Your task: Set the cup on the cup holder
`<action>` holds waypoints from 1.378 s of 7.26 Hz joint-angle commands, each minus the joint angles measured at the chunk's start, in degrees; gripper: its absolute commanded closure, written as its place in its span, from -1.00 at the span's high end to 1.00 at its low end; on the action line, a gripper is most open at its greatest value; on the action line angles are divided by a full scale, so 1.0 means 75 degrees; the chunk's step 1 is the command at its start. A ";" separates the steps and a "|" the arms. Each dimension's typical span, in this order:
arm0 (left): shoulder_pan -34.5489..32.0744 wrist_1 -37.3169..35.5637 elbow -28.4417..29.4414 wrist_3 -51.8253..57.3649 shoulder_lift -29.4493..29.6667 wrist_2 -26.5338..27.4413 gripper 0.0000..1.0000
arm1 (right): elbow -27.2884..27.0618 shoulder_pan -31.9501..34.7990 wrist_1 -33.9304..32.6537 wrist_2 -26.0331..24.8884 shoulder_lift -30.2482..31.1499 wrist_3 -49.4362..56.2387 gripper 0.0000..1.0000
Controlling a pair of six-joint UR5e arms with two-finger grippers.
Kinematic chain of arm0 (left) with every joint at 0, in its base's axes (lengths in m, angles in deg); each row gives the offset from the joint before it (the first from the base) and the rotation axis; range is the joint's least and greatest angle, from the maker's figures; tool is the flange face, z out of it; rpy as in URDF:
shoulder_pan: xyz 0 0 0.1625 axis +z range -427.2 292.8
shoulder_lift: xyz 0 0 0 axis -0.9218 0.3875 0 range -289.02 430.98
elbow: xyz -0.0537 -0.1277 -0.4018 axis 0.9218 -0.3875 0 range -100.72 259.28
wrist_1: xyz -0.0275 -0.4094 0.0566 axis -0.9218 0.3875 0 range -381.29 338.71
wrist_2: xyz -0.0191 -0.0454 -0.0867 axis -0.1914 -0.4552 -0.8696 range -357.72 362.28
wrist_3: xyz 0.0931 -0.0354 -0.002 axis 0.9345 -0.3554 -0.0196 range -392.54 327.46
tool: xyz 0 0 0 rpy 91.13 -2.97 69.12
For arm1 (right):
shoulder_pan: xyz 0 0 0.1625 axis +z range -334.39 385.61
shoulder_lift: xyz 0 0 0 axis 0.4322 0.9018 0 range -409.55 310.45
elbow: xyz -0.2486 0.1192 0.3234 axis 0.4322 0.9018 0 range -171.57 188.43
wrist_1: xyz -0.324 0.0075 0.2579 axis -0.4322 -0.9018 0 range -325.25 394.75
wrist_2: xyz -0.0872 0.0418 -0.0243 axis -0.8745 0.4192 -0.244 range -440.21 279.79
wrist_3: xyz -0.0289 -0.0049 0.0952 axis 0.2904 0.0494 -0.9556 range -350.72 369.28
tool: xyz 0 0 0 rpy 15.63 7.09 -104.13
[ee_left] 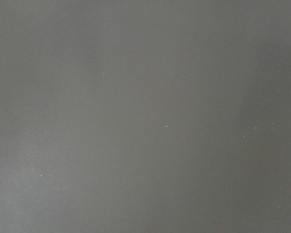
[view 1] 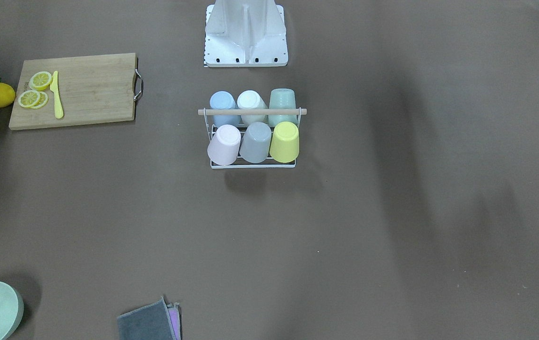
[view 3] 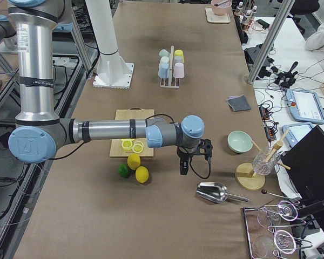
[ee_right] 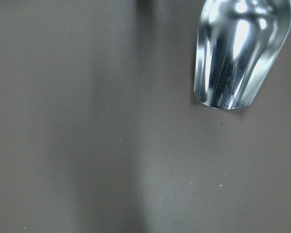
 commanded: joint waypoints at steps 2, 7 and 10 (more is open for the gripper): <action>-0.0152 0.0216 -0.0058 0.0035 -0.0458 -0.0160 0.95 | -0.0028 0.0002 -0.0005 0.0004 0.0001 0.0000 0.98; -0.0141 0.0216 0.0013 0.0046 -0.0423 -0.0208 0.95 | -0.0052 0.0002 -0.0016 0.0004 0.0001 -0.0012 0.98; -0.0141 0.0216 0.0001 0.0093 -0.0446 -0.0219 0.95 | -0.0052 0.0002 -0.0016 -0.0008 0.0013 -0.0012 0.98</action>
